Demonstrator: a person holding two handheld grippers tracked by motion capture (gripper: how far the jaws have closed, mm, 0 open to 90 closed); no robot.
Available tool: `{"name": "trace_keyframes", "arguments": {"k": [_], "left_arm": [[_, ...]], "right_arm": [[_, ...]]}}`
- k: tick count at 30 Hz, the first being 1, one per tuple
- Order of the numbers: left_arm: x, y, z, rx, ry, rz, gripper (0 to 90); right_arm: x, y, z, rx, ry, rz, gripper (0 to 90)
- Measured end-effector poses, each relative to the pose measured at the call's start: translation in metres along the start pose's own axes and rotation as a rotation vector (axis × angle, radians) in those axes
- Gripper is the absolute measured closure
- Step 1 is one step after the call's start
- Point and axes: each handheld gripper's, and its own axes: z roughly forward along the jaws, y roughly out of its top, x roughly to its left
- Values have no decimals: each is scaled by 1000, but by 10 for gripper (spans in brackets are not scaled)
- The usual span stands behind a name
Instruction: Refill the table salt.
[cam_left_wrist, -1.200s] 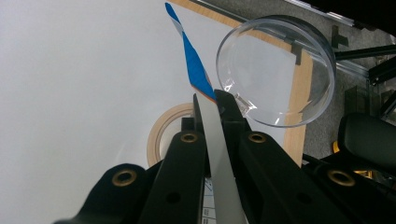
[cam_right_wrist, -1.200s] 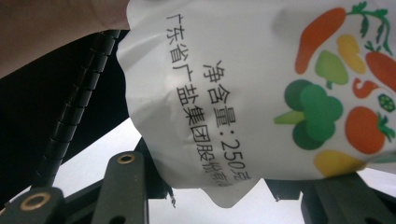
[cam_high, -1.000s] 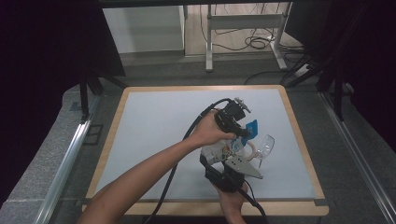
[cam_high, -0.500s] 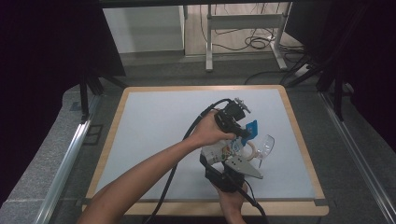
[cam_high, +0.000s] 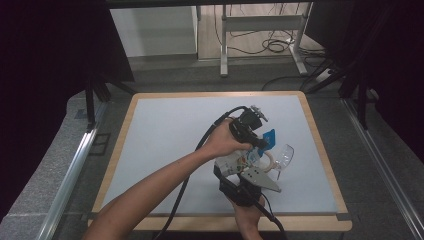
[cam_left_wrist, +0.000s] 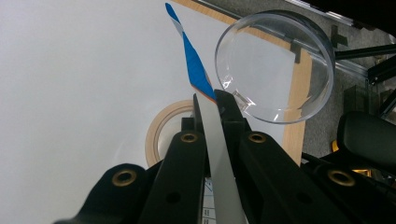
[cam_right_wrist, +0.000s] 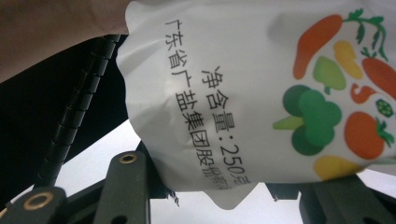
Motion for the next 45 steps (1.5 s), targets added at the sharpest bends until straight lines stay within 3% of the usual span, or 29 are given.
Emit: {"name": "trace_keyframes", "arguments": {"k": [45], "left_arm": [[0,-1,3,-2,-7,1,900]], "right_arm": [[-1,0,-1,-3,-4,0,537]]}}
